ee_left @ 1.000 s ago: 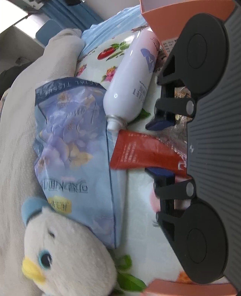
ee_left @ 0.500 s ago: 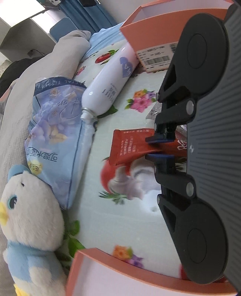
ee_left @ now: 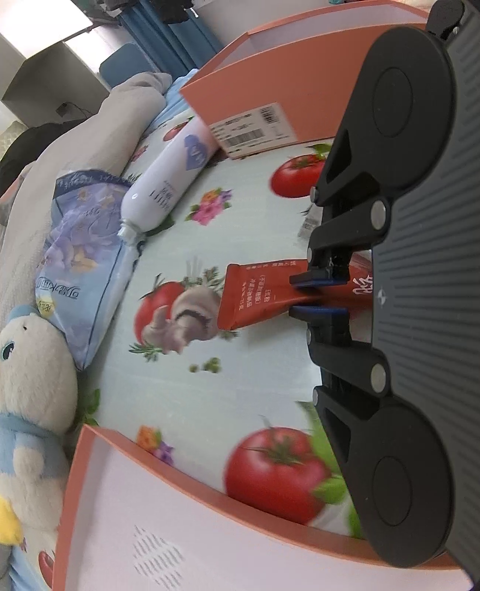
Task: Organize snacks
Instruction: 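Close left gripper on the red sachet while right closes on the grey packet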
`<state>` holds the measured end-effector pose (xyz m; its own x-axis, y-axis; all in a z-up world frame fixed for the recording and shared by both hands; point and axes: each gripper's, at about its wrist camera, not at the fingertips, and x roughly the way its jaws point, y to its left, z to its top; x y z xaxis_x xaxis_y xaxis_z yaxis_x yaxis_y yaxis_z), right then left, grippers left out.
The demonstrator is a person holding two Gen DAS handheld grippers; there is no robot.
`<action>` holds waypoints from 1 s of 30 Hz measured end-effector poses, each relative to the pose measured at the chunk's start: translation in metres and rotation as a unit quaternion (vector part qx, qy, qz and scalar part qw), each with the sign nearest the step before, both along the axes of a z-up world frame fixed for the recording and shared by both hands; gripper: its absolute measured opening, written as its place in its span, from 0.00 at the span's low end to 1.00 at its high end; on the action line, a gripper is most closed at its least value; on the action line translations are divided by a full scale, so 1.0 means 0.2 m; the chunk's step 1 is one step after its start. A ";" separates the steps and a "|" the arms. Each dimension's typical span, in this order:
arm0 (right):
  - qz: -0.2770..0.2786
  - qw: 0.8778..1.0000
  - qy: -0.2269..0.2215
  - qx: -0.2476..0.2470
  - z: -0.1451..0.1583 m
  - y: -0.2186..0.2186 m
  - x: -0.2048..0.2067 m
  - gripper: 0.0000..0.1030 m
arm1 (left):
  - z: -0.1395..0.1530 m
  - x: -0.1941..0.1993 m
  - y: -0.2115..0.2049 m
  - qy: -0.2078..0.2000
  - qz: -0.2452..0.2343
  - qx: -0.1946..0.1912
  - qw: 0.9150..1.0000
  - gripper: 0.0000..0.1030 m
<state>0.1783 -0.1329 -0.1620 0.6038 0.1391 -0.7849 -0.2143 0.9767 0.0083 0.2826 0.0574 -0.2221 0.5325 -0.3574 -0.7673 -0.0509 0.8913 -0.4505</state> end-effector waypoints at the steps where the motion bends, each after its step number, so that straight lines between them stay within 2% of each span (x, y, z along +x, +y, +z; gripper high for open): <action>1: 0.003 1.000 0.003 0.003 0.01 0.00 -0.03 0.10 | 0.01 -0.04 0.00 -0.001 -0.001 -0.001 1.000 0.11; 10: 0.039 0.999 0.023 0.009 0.04 -0.01 -0.21 0.11 | 0.01 -0.28 0.02 0.006 0.005 -0.007 1.000 0.11; 18: 0.075 0.996 0.041 0.017 0.04 -0.01 -0.24 0.13 | 0.03 -0.33 0.00 0.000 0.004 0.028 1.000 0.12; 21: 0.085 0.995 0.041 0.015 0.06 -0.02 -0.24 0.15 | 0.02 -0.35 0.00 0.001 0.009 0.023 1.000 0.13; 23: 0.099 0.994 0.036 0.017 0.07 -0.02 -0.24 0.39 | 0.01 -0.35 0.01 0.004 0.012 0.014 1.000 0.19; 25: 0.107 0.994 0.026 0.013 0.09 -0.03 -0.24 0.44 | 0.00 -0.37 0.03 0.007 0.014 0.004 1.000 0.22; 28: 0.122 0.992 0.019 0.011 0.11 -0.03 -0.21 0.47 | 0.00 -0.38 0.04 0.007 0.014 -0.006 1.000 0.22; 30: 0.132 0.991 0.013 -0.001 0.09 -0.02 -0.18 0.55 | -0.01 -0.38 0.04 0.007 0.017 -0.011 1.000 0.23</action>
<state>0.1424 -0.1367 -0.1435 0.5261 0.2873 -0.8004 -0.4619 0.8868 0.0148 0.2064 0.0658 -0.2238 0.5334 -0.3566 -0.7671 -0.0867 0.8790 -0.4689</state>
